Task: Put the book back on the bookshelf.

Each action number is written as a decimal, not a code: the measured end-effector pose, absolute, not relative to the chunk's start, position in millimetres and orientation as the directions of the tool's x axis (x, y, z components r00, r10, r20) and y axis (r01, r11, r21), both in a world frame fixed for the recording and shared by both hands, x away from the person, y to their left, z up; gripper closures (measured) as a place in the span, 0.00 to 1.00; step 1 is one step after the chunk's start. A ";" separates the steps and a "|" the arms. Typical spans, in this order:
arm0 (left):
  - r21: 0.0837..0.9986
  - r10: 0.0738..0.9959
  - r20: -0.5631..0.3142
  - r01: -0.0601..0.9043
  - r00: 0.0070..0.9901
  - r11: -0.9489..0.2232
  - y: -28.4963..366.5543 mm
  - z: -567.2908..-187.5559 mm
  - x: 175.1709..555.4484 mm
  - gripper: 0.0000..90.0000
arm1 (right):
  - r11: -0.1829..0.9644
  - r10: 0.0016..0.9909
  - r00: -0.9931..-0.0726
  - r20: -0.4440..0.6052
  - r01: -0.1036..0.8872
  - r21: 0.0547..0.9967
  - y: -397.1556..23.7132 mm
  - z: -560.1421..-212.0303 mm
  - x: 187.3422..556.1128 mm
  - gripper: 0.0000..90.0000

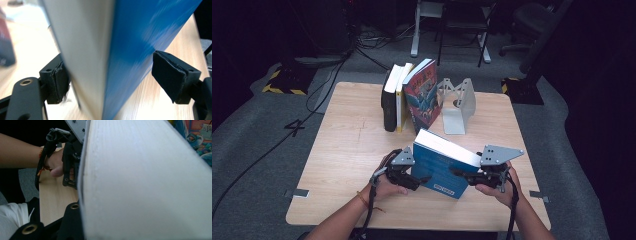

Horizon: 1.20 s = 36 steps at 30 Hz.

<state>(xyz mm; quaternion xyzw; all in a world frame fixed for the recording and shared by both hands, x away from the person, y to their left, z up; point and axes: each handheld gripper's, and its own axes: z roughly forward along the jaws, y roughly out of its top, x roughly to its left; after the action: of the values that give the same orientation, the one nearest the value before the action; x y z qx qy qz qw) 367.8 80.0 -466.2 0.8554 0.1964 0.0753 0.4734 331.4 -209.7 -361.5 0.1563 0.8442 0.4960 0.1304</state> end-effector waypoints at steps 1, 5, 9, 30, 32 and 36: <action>0.831 0.409 -0.056 0.270 0.911 -0.487 83.7 -467.7 366.4 0.22 | 0.461 0.393 -0.917 -0.067 0.133 0.878 -210.0 -361.4 331.2 0.67; 0.815 0.429 -0.041 0.279 0.903 -0.508 101.8 -470.4 357.6 0.23 | 0.464 0.401 -0.914 -0.066 0.141 0.874 -211.7 -360.3 331.8 0.67; 0.781 0.473 -0.010 0.302 0.881 -0.546 120.9 -478.7 345.0 0.23 | 0.464 0.407 -0.911 -0.061 0.149 0.873 -214.5 -359.9 332.0 0.67; 0.695 0.538 0.004 0.384 0.843 -0.608 143.4 -504.4 337.4 0.20 | 0.425 0.509 -0.860 -0.031 0.220 0.878 -258.2 -360.0 331.2 0.67; 0.694 0.540 -0.003 0.391 0.841 -0.605 143.5 -504.6 338.4 0.18 | 0.425 0.533 -0.845 -0.038 0.228 0.876 -265.3 -359.3 329.8 0.67; 0.691 0.538 -0.012 0.396 0.843 -0.605 143.3 -504.7 340.0 0.18 | 0.423 0.553 -0.833 -0.034 0.246 0.872 -270.4 -358.2 329.5 0.67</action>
<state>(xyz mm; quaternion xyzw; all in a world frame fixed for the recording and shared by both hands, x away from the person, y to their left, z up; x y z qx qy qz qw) 340.0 143.3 -504.7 0.8904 0.2622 0.0988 0.3588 329.5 -270.4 -358.2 0.2410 0.8282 0.4800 0.1599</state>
